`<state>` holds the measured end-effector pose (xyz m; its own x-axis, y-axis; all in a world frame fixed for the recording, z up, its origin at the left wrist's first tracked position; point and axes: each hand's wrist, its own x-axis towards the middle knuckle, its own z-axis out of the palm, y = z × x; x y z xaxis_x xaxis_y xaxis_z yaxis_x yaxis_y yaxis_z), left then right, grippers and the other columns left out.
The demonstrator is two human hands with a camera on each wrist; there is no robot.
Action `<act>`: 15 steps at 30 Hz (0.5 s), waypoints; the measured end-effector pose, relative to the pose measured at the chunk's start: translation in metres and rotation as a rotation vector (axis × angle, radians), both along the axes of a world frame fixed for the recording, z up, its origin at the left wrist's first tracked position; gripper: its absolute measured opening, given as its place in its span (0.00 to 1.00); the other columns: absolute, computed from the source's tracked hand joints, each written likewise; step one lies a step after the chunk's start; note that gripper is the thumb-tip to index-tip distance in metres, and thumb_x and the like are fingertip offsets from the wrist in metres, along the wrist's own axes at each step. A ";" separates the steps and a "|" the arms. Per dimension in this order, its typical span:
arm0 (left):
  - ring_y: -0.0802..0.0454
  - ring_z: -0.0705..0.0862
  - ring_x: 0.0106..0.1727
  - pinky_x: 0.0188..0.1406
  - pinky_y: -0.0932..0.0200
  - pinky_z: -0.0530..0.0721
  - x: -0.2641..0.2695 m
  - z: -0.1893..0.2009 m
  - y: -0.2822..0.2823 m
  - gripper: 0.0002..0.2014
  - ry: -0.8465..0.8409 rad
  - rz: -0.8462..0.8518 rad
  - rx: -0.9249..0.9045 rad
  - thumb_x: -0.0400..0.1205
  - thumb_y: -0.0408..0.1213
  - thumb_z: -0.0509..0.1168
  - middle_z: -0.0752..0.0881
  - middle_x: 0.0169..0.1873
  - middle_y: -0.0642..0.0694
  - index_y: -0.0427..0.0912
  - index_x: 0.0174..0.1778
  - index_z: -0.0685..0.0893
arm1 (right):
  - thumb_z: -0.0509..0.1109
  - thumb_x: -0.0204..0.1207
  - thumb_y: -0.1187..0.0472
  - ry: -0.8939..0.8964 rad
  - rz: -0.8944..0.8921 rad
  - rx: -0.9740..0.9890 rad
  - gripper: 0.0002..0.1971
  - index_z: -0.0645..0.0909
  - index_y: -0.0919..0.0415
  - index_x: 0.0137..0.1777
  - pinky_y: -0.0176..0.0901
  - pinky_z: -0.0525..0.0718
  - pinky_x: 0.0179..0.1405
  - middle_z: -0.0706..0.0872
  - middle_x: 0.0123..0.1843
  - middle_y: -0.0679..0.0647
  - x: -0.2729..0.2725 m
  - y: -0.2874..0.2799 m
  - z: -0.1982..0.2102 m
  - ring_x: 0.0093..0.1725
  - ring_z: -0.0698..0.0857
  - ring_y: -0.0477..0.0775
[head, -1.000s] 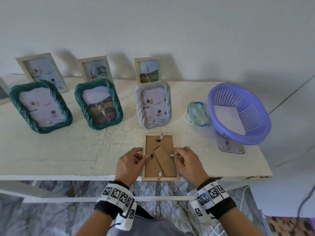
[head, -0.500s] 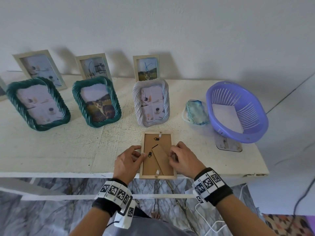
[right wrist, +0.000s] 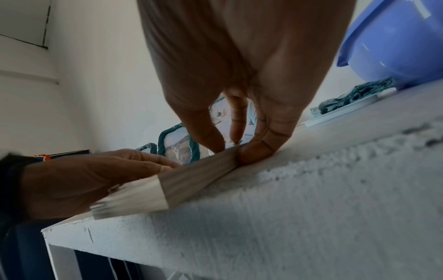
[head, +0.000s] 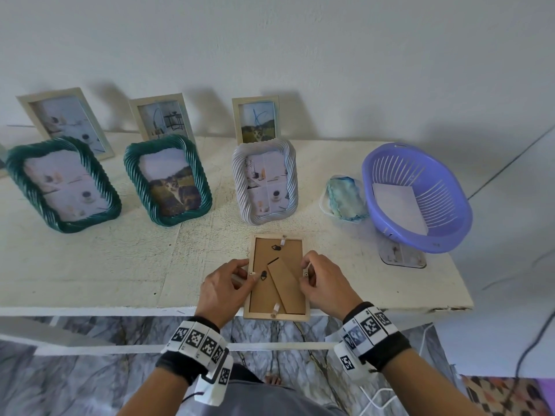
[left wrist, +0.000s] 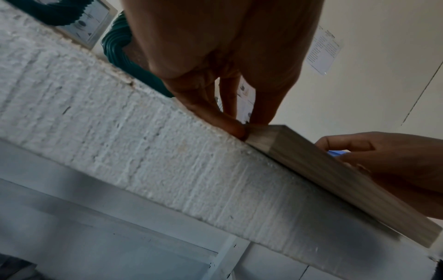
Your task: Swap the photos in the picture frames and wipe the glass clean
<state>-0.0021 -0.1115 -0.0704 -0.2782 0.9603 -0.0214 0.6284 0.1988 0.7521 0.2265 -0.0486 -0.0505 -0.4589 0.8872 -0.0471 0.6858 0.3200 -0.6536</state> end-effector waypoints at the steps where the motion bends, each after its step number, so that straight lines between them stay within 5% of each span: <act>1: 0.63 0.87 0.40 0.44 0.50 0.89 0.000 0.000 0.001 0.18 -0.008 -0.003 -0.002 0.78 0.55 0.72 0.88 0.42 0.60 0.53 0.62 0.85 | 0.68 0.77 0.62 -0.011 0.008 0.010 0.09 0.72 0.56 0.53 0.38 0.73 0.37 0.76 0.41 0.49 0.000 0.000 -0.001 0.38 0.75 0.46; 5: 0.63 0.87 0.37 0.42 0.51 0.89 0.001 0.001 0.001 0.17 0.020 -0.011 0.012 0.79 0.52 0.73 0.88 0.41 0.58 0.50 0.61 0.85 | 0.67 0.78 0.64 -0.038 0.053 -0.010 0.09 0.72 0.56 0.55 0.35 0.72 0.35 0.76 0.42 0.50 0.001 0.004 0.000 0.37 0.75 0.45; 9: 0.58 0.86 0.33 0.37 0.54 0.87 0.005 -0.002 0.004 0.16 0.098 -0.019 0.064 0.79 0.50 0.73 0.88 0.41 0.53 0.44 0.58 0.87 | 0.66 0.80 0.63 -0.027 0.080 -0.044 0.10 0.71 0.54 0.58 0.48 0.81 0.40 0.77 0.43 0.53 0.005 0.005 0.001 0.40 0.78 0.50; 12: 0.53 0.85 0.33 0.33 0.60 0.76 0.012 0.000 0.008 0.12 0.169 0.017 0.066 0.81 0.47 0.72 0.89 0.38 0.50 0.42 0.51 0.86 | 0.65 0.81 0.62 -0.044 0.091 -0.042 0.12 0.71 0.53 0.62 0.42 0.78 0.38 0.75 0.42 0.51 0.004 0.006 0.000 0.38 0.77 0.48; 15: 0.47 0.85 0.35 0.36 0.55 0.79 0.018 0.003 0.014 0.10 0.175 0.066 0.006 0.81 0.45 0.70 0.87 0.35 0.48 0.40 0.45 0.83 | 0.65 0.80 0.62 -0.070 0.089 -0.046 0.17 0.70 0.54 0.68 0.39 0.73 0.35 0.74 0.40 0.48 0.003 0.008 -0.002 0.37 0.76 0.46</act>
<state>0.0158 -0.0973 -0.0679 -0.3397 0.9397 0.0388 0.7355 0.2398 0.6337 0.2295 -0.0403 -0.0525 -0.5298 0.8394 -0.1217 0.7007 0.3524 -0.6204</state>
